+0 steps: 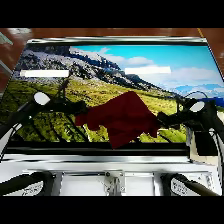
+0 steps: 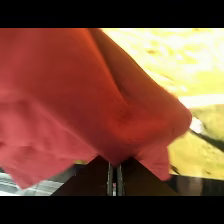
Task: Fold the shirts.
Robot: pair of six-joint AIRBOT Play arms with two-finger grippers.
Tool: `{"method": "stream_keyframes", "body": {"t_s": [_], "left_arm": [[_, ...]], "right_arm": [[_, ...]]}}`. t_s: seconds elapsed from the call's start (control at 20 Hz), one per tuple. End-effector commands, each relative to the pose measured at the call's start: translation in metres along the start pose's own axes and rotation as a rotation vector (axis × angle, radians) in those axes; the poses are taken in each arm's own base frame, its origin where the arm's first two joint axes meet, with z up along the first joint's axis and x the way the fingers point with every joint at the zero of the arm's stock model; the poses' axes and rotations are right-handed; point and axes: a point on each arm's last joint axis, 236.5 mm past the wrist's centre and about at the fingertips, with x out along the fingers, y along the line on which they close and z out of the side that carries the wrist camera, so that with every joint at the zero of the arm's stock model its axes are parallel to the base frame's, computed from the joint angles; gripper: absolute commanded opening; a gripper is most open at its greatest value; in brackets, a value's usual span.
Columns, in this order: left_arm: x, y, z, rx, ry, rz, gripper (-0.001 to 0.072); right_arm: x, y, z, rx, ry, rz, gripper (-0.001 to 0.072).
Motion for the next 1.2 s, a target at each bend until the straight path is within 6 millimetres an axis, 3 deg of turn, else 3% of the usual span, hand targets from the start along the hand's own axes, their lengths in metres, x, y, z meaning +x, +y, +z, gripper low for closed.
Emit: {"method": "stream_keyframes", "body": {"t_s": [0.0,0.05,0.15,0.25,0.35,0.4,0.5,0.55,0.6,0.7,0.85,1.0,1.15], "left_arm": [[-0.055,-0.035,0.049,0.121,-0.159,-0.047,0.0042],[-0.09,-0.055,0.071,0.2,-0.25,-0.066,0.0042],[-0.188,-0.11,0.112,0.359,-0.494,-0.099,0.0042],[-0.297,-0.165,0.128,0.476,-0.74,-0.126,0.0042],[-0.393,-0.215,0.115,0.588,-0.949,-0.148,0.0042],[-0.429,-0.236,0.102,0.636,-1.027,-0.159,0.0042],[-0.477,-0.265,0.073,0.7,-1.129,-0.185,0.0042],[-0.487,-0.271,0.061,0.704,-1.146,-0.2,0.0042],[-0.487,-0.272,0.05,0.705,-1.126,-0.206,0.0042],[-0.459,-0.256,0.037,0.702,-0.986,-0.147,0.0042],[-0.392,-0.183,0.027,0.591,-0.671,0.054,0.0042],[-0.321,-0.119,0.011,0.437,-0.398,0.122,0.0042],[-0.231,-0.069,-0.027,0.269,-0.115,0.076,0.0043]], "right_arm": [[-0.061,0.048,0.02,-0.252,-0.123,0.048,0.006],[-0.097,0.075,0.03,-0.383,-0.222,0.074,0.0059],[-0.193,0.132,0.048,-0.575,-0.513,0.077,0.0059],[-0.314,0.186,0.05,-0.693,-0.9,0.051,0.0058],[-0.437,0.232,0.021,-0.742,-1.298,0.063,0.0058],[-0.489,0.247,-0.002,-0.739,-1.467,0.09,0.0058],[-0.55,0.265,-0.042,-0.724,-1.657,0.157,0.0058],[-0.564,0.27,-0.056,-0.728,-1.697,0.176,0.0058],[-0.574,0.275,-0.066,-0.741,-1.719,0.185,0.0058],[-0.583,0.278,-0.074,-0.751,-1.745,0.186,0.0058],[-0.578,0.274,-0.06,-0.743,-1.726,0.158,0.0058],[-0.558,0.273,-0.018,-0.695,-1.648,0.203,0.0058],[-0.507,0.281,0.055,-0.595,-1.461,0.385,0.0058]]}}
